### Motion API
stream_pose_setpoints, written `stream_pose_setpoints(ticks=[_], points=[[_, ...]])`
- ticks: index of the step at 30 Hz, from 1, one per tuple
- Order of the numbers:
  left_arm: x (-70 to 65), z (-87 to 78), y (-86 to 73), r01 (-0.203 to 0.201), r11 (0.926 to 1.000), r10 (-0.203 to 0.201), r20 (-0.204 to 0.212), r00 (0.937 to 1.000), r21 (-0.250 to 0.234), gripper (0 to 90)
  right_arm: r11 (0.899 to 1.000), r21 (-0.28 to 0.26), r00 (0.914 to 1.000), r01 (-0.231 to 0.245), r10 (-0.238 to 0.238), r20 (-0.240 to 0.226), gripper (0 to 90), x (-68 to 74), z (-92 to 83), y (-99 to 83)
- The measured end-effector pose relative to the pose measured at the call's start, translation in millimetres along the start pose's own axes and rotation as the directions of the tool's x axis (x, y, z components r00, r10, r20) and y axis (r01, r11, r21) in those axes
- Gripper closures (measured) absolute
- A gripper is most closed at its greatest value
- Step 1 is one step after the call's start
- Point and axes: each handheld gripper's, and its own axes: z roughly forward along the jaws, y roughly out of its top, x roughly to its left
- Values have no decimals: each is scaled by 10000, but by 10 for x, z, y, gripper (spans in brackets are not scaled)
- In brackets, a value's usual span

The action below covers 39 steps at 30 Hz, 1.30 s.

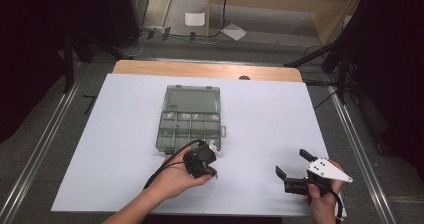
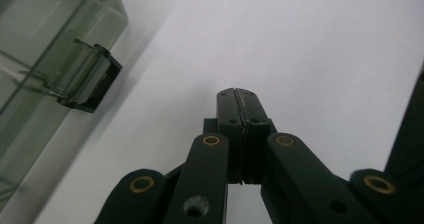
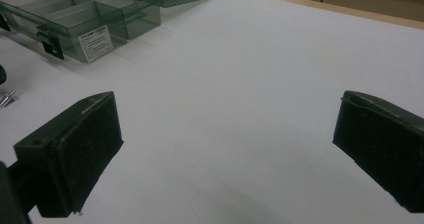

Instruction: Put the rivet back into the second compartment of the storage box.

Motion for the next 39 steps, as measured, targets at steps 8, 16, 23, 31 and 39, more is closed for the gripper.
stream_pose_setpoints(ticks=[8,16,23,31,39], points=[[-44,40,58,-35,9999,40,272,9996,-164,900,10000,7,10000,34,-34,-1,0,0,-1,3],[-17,98,94,-65,9999,66,114,9999,-102,900,10000,45,10000,-24,24,-12,0,-11,-7,-1],[69,113,91,186,9996,-188,-85,9998,-222,899,10000,0,10000,-54,54,-1,0,0,-7,3],[166,-13,83,551,9959,-557,-70,9984,-714,887,10000,42,10000,-21,21,-17,0,-4,-5,1],[225,-33,60,808,9934,-827,-197,9964,-810,828,10000,30,10000,7,-7,-11,0,-4,3,-2]])
